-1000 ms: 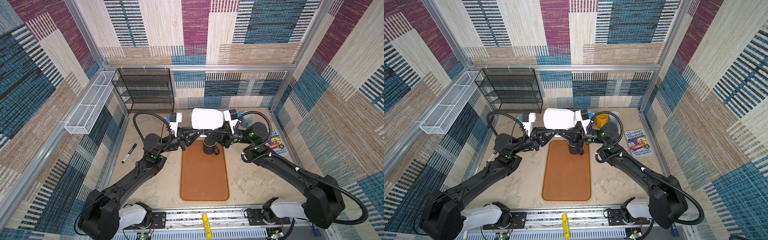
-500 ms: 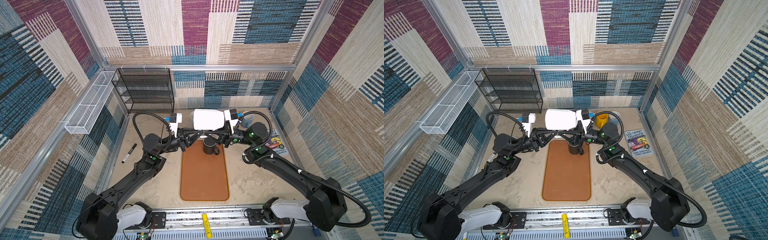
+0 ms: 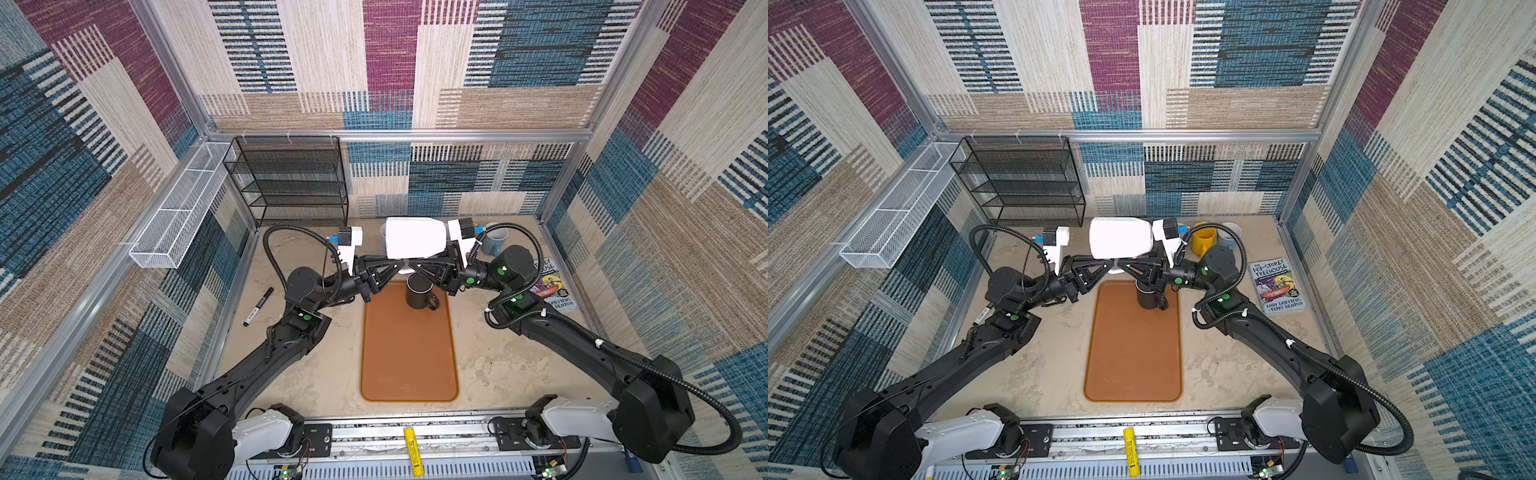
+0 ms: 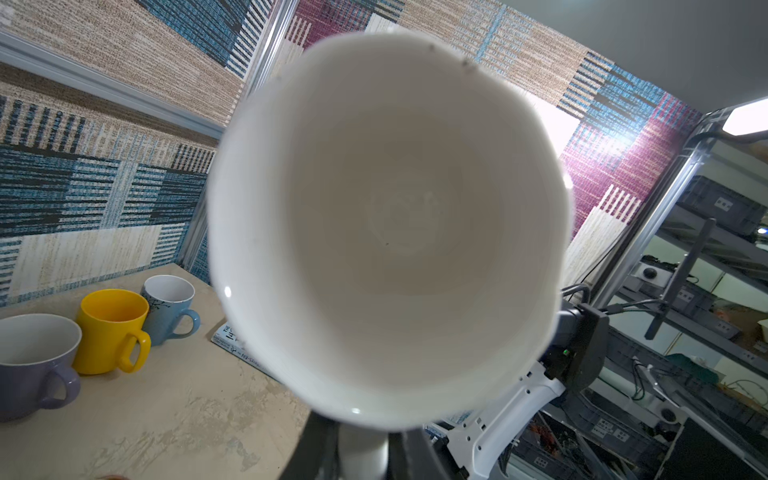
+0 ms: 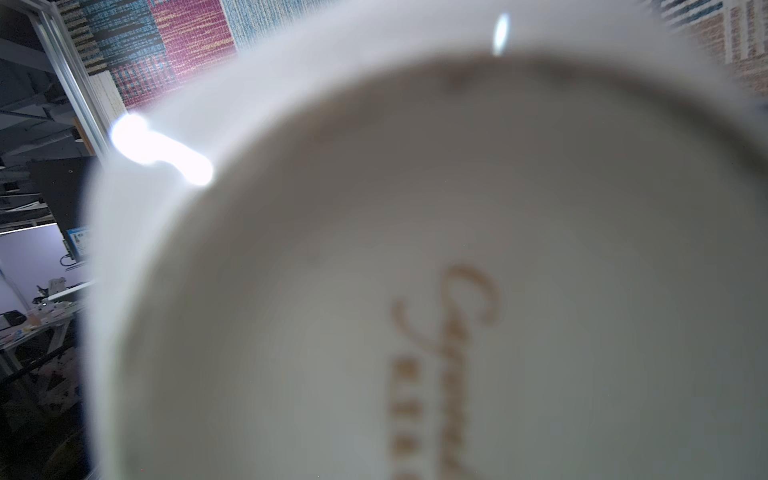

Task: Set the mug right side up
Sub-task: 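Hold the white mug sideways between both grippers above the tray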

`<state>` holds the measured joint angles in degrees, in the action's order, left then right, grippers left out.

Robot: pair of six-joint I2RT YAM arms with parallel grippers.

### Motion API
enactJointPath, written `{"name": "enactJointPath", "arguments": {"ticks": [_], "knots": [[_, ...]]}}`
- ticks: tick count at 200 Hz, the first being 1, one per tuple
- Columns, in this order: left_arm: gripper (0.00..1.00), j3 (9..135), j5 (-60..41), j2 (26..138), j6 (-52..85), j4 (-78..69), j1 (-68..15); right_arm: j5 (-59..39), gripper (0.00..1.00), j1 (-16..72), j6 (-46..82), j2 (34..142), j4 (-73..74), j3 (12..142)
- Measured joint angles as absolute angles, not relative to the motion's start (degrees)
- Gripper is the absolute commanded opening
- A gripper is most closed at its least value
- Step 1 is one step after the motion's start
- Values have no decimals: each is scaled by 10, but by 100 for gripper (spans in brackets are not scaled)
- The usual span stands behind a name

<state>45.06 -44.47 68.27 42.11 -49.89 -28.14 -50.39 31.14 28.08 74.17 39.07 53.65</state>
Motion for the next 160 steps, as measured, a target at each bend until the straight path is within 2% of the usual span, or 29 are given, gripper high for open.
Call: {"name": "enactJointPath", "arguments": {"ticks": [52, 96, 134, 160], "knots": [[0, 451, -441, 686, 422, -490, -281, -519, 6, 310, 300, 758, 426, 533], [9, 451, -442, 693, 427, -497, -281, -519, 4, 309, 319, 766, 465, 521], [10, 451, -446, 700, 437, -512, -279, -519, 4, 309, 325, 771, 477, 521], [15, 451, -447, 701, 444, -517, -279, -524, 3, 309, 327, 774, 480, 523]]}}
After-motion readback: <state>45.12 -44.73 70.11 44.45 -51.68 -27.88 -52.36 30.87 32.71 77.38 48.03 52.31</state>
